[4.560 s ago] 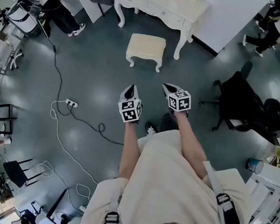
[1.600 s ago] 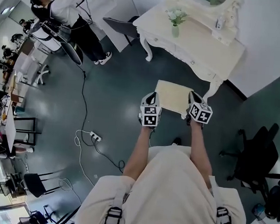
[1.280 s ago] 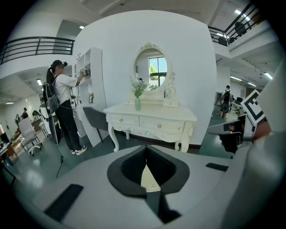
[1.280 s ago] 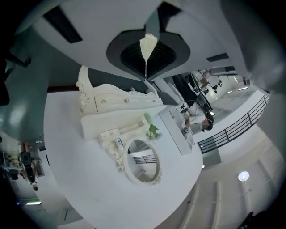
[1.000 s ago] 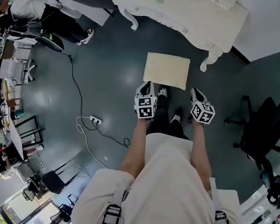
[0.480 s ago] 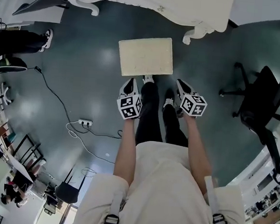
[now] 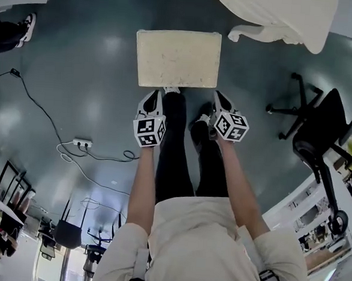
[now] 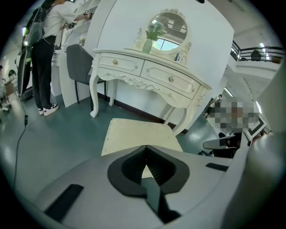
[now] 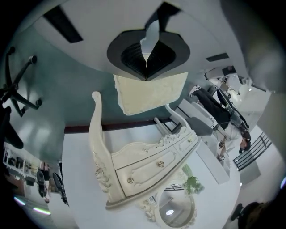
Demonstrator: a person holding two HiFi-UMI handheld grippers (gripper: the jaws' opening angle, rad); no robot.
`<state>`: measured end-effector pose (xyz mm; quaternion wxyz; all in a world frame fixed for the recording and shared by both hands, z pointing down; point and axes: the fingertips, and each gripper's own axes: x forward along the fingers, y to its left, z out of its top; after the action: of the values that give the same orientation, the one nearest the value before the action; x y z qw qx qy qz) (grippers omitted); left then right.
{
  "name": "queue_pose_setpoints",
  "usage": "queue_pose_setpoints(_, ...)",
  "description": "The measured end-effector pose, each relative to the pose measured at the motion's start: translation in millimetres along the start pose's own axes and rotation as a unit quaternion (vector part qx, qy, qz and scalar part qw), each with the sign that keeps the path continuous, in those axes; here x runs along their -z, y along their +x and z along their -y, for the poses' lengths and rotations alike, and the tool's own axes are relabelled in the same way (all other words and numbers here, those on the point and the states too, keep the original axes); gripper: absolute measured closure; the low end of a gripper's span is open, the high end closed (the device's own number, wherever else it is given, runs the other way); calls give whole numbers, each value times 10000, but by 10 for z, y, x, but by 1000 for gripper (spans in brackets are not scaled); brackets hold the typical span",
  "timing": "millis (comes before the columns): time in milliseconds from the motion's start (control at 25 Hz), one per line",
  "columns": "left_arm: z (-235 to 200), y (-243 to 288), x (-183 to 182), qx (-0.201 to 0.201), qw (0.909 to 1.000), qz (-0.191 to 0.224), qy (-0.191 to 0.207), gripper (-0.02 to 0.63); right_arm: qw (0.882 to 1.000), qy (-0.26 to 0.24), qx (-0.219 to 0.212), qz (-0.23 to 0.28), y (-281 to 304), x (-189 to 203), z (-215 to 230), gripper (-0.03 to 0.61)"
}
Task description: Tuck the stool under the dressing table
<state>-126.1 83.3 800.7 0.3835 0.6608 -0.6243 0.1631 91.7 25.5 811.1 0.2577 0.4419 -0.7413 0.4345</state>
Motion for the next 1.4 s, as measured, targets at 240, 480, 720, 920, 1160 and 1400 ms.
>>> queue_pose_setpoints(240,-272,383,390,-163,9987,31,491,598,9984,-561,-89,-53,591,330,34,534)
queue_pose_setpoints(480,-456,780,833,-163,9988,-247,391,598,9929,-941,39,-721,1031,700,224,535)
queue_pose_setpoints(720,-457,889,806,-98,9989,-180,431,598,9837,-1539,-166,-919,1065,678,214,535)
queue_pose_setpoints(920,-515,964,679,-138,9991,-161,363,598,9862,-1518,3,-666,1124,586,174,535)
queue_pose_setpoints(1160,-641,1115,429,-96,9989,-39,453,598,9888,-1408,150,-463,1268,402,90,535)
queue_pose_setpoints(1400,-781,1298,168,-143,9988,130,460,598,9901,-1332,77,-448,1440,192,7,535)
